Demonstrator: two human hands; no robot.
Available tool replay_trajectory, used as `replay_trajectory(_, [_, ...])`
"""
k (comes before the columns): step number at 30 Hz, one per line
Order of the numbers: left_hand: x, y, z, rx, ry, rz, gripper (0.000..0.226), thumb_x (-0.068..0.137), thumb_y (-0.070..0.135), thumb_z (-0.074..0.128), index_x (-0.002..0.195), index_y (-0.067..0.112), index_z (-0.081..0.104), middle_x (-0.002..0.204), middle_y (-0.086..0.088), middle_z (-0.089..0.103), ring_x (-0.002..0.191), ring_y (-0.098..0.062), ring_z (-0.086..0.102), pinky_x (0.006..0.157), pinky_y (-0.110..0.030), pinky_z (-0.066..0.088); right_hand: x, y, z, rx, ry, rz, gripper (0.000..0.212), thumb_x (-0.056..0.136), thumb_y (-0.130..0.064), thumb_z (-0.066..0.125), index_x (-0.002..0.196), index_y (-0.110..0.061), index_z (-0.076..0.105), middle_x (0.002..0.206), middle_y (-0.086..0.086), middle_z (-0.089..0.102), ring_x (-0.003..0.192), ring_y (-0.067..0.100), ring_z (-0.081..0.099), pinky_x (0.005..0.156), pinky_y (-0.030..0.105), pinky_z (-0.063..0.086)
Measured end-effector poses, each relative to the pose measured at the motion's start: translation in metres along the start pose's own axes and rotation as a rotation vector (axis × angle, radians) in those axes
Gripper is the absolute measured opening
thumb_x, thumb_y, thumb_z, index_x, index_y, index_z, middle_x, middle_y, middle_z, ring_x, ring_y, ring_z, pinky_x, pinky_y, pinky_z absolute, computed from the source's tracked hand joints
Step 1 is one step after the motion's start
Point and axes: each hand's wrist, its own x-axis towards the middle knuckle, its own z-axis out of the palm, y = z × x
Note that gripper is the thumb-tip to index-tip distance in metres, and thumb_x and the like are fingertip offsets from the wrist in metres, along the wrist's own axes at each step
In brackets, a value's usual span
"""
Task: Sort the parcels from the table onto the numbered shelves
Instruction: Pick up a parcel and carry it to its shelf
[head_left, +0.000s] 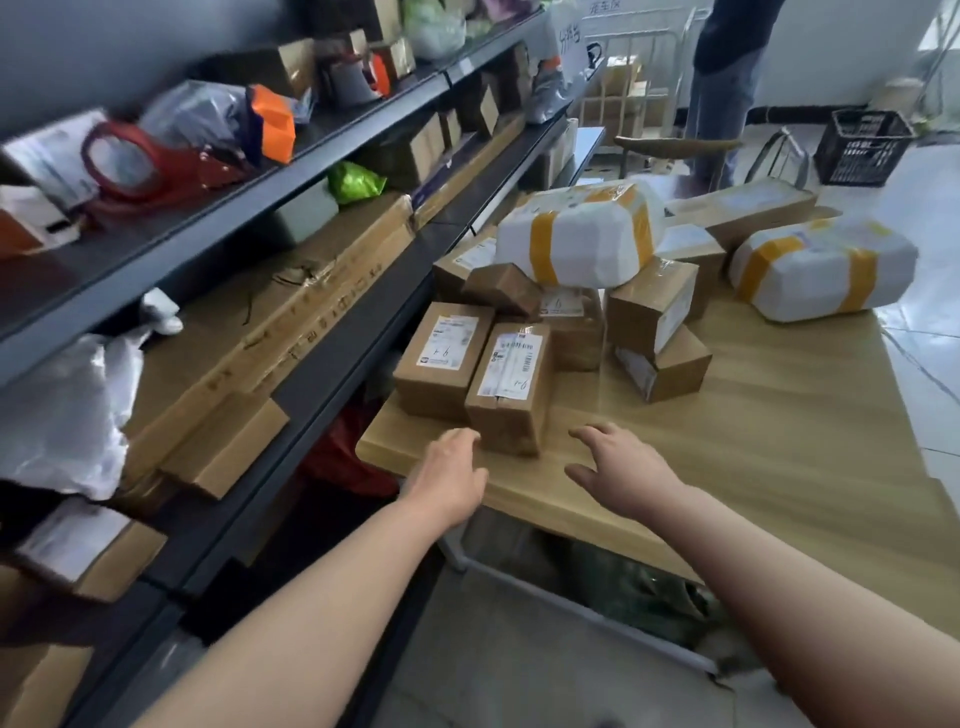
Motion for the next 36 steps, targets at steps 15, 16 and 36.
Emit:
replay_trajectory(15, [0.099,-0.041,-0.039,-0.105,-0.070,-0.010,0.052,0.096,0.026,0.057,0.145,0.021,0.039,0.148,-0.003,0.044,0.134,-0.023,0.043,0.108,-0.039,0.040,0.095,-0.062,0.005,0.162,0.080,0.074,0.065,0.094,-0.042,0.052,0.150,-0.024,0.025,0.160,0.005,0.011,0.139,0.030,0.030,0.109,0.045,0.037])
replay_trajectory(16, [0.106,-0.042,-0.038,-0.118,-0.098,-0.001,0.052,0.097,0.027,0.056,0.145,0.021,0.039,0.147,-0.003,0.045,0.134,-0.023,0.044,0.107,-0.039,0.040,0.102,-0.064,0.007,0.183,0.082,0.104,0.067,0.094,-0.042,0.051,0.151,-0.024,0.022,0.161,0.005,0.008,0.140,0.031,0.028,0.109,0.046,0.036])
replay_trajectory(36, [0.159,0.007,-0.004,-0.264,-0.361,0.131,0.043,0.093,0.029,0.061,0.132,0.016,0.048,0.135,-0.004,0.056,0.117,-0.022,0.057,0.084,-0.029,0.047,0.098,-0.033,0.014,0.428,0.209,0.474,0.059,0.090,-0.033,0.063,0.144,-0.031,0.039,0.152,-0.001,0.033,0.131,0.020,0.044,0.103,0.036,0.043])
